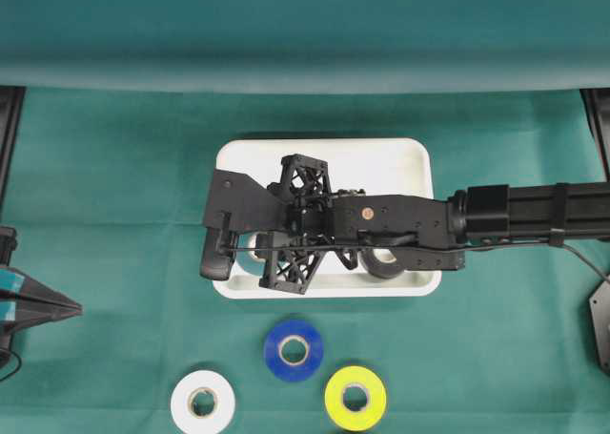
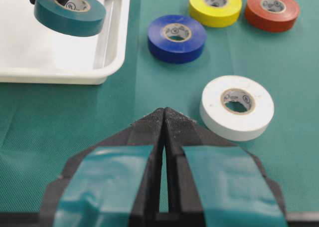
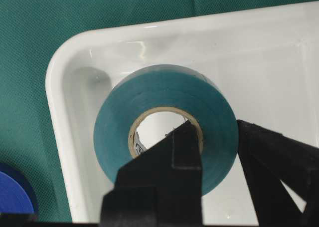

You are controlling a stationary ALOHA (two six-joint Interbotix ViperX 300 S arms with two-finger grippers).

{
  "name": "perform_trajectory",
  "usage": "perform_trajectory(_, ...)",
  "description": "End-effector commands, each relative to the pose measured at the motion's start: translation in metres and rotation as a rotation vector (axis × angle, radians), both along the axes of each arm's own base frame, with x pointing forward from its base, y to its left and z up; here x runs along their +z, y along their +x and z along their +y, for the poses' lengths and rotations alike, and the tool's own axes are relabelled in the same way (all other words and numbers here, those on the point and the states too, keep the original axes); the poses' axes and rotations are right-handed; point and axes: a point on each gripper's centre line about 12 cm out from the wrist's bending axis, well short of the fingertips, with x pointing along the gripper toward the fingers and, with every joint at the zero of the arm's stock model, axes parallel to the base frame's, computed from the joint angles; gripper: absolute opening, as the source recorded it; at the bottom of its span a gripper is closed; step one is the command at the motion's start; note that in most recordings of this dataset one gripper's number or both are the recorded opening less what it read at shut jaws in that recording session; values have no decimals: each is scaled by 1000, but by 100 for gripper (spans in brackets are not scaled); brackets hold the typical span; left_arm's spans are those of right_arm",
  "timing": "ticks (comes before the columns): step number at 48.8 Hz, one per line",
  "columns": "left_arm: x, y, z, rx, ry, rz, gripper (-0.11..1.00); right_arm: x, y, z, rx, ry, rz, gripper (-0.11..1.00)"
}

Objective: Put the tape into the white case with the right arm.
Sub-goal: 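Carry the teal roll into the tray's left side and release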

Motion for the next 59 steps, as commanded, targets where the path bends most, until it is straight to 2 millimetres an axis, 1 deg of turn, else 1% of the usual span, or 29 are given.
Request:
perform_trajectory(1,5,2,0,2,-3,-11,0,24,1,-1,2,-8,-63,0)
perform_trajectory(8,4,1,0,2,-1,-9,0,23,2,0,5,-8,-69,0)
perform_trajectory(10,5,1,0,2,-1,-12,0,23,1,0,2,-7,-67,3)
perform_trajectory(14,4,1,0,2,-1,-9,0,21,0,0,-2,-4,-63,18)
perform_trajectory(17,4,1,0,2,-1,-9,0,19,-1,0,-2,-3,-58,34)
perform_trajectory(19,4,1,0,2,-1,-9,0,18,-1,0,-2,-2,-56,48)
perform_trajectory(21,4,1,0,2,-1,-11,0,17,-2,0,-2,-1,-55,60)
perform_trajectory(22,4,1,0,2,-3,-9,0,18,-2,0,-2,-1,-57,63)
perform_trajectory(27,4,1,0,2,-3,-9,0,18,-3,0,-4,-1,-52,53)
perform_trajectory(30,4,1,0,2,-1,-9,0,19,-7,1,-8,1,-47,54)
perform_trajectory(38,4,1,0,2,-1,-11,0,22,-27,7,-12,3,-4,53)
perform_trajectory(45,5,2,0,2,-1,-11,0,22,-52,17,-5,11,21,53)
perform_trajectory(47,4,1,0,2,-1,-9,0,21,-63,20,-7,15,30,53)
perform_trajectory(59,4,1,0,2,-1,-11,0,19,-114,28,-45,54,20,53)
